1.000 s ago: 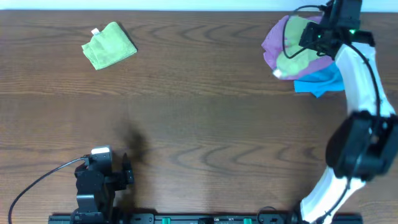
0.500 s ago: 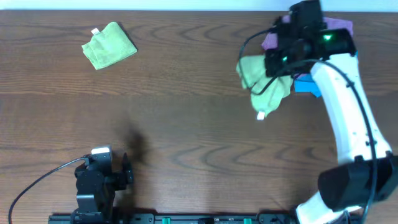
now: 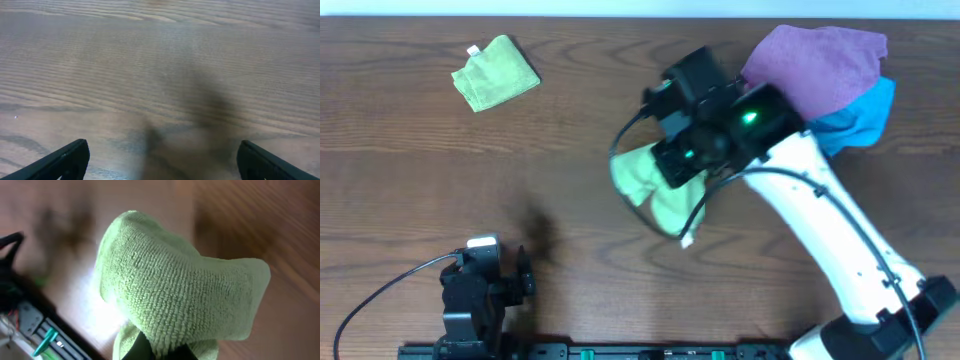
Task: Fold the cloth
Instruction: 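Lift the green cloth with the right gripper and drop it at table center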
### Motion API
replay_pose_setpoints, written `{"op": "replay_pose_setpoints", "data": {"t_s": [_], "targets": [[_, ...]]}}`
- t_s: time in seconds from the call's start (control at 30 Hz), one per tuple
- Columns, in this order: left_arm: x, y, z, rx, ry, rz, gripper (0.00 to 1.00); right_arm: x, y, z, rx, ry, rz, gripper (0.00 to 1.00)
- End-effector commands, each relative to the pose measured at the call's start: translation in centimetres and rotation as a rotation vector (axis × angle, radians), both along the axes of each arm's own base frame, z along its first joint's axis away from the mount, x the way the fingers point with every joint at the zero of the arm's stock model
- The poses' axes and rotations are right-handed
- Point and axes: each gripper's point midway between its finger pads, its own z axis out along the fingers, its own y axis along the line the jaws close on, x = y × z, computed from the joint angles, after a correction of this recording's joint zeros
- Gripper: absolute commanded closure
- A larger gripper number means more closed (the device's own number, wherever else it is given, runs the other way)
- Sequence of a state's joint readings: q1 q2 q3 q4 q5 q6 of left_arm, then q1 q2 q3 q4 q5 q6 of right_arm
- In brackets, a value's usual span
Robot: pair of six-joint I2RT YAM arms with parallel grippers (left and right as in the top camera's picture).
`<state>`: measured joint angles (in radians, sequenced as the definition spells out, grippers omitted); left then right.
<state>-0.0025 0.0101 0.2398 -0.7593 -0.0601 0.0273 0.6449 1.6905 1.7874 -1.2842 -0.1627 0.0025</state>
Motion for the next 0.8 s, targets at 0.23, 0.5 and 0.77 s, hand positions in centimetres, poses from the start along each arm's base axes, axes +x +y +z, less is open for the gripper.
{"op": "replay_pose_setpoints", "data": {"t_s": [0.23, 0.5, 0.77], "targets": [[0.0, 0.1, 0.0, 0.015, -0.001, -0.002, 0.05, -3.3, 4.0, -0.8, 0.047, 0.015, 0.133, 0.99], [0.0, 0.2, 0.0, 0.019, -0.002, 0.002, 0.05, -7.3, 7.2, -1.7, 0.184, 0.135, 0.312, 0.99], [-0.1, 0.8, 0.0, 0.037, 0.0, 0.029, 0.05, -9.1, 9.9, -0.9, 0.254, 0.106, 0.427, 0.99]]}}
